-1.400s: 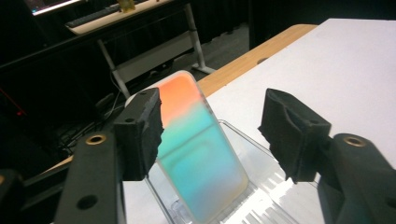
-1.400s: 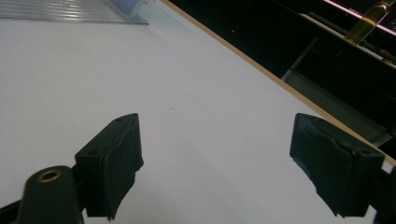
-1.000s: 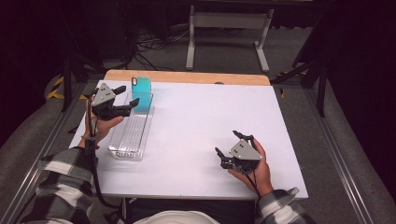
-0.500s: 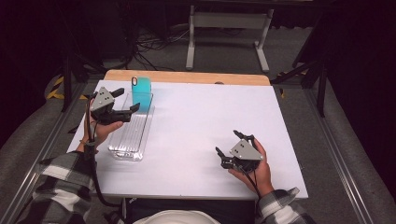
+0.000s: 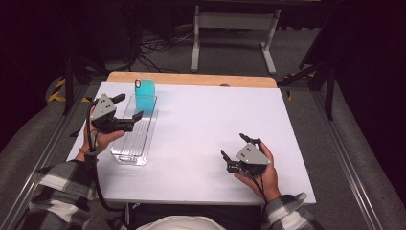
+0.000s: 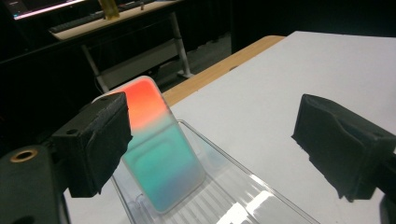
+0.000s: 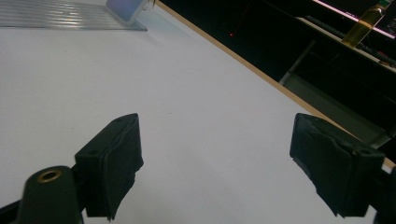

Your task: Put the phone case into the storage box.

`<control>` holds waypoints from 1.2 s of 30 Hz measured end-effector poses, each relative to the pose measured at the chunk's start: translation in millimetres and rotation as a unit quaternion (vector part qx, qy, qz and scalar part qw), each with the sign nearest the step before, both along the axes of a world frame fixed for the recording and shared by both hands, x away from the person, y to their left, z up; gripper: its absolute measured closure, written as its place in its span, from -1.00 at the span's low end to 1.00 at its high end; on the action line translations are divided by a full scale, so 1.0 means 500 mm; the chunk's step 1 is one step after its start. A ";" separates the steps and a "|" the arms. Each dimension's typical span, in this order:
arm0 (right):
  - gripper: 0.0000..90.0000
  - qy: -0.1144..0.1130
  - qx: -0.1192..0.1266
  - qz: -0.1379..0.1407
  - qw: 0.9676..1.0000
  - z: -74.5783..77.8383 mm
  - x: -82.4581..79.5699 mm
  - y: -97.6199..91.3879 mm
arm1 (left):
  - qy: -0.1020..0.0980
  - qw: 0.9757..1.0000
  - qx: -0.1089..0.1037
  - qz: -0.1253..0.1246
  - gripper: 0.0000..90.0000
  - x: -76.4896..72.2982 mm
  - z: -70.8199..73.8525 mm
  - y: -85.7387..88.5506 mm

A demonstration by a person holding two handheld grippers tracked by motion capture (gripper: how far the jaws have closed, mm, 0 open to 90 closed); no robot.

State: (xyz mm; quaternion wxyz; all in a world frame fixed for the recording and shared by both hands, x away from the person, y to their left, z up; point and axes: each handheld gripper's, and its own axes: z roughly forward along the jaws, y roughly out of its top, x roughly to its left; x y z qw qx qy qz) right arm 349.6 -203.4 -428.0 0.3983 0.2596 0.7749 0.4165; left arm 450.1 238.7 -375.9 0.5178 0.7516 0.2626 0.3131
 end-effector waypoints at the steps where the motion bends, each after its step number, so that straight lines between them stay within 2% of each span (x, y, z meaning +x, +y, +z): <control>1: -0.62 0.000 0.000 0.000 1.000 0.000 0.000 0.000 | 0.002 1.000 -0.001 -0.002 -0.76 -0.002 0.000 0.000; 11: -0.62 0.000 0.004 0.000 1.000 0.002 0.000 -0.001 | -0.003 1.000 -0.002 -0.016 -0.90 -0.027 -0.005 -0.006; 20: -0.62 -0.002 0.008 0.000 1.000 0.005 -0.002 -0.002 | -0.008 1.000 -0.005 -0.029 -0.91 -0.044 -0.005 -0.011; 22: -0.62 -0.004 0.009 0.001 1.000 0.006 -0.003 -0.001 | -0.007 0.999 -0.009 -0.031 -0.91 -0.047 -0.006 -0.011; 24: -0.63 -0.004 0.009 0.001 1.000 0.007 -0.004 -0.001 | 0.001 0.999 -0.029 -0.036 -0.92 -0.049 -0.007 -0.008; 27: -0.63 -0.004 0.010 0.003 1.000 0.008 -0.004 -0.001 | 0.003 0.999 -0.029 -0.037 -0.92 -0.052 -0.006 -0.005; 29: -0.63 -0.004 0.012 0.004 1.000 0.009 -0.005 -0.001 | 0.000 0.999 -0.036 -0.036 -0.92 -0.055 -0.007 -0.004; 36: -0.63 -0.005 0.014 0.003 1.000 0.011 -0.005 -0.003 | -0.014 0.999 -0.030 -0.035 -0.90 -0.067 -0.008 -0.009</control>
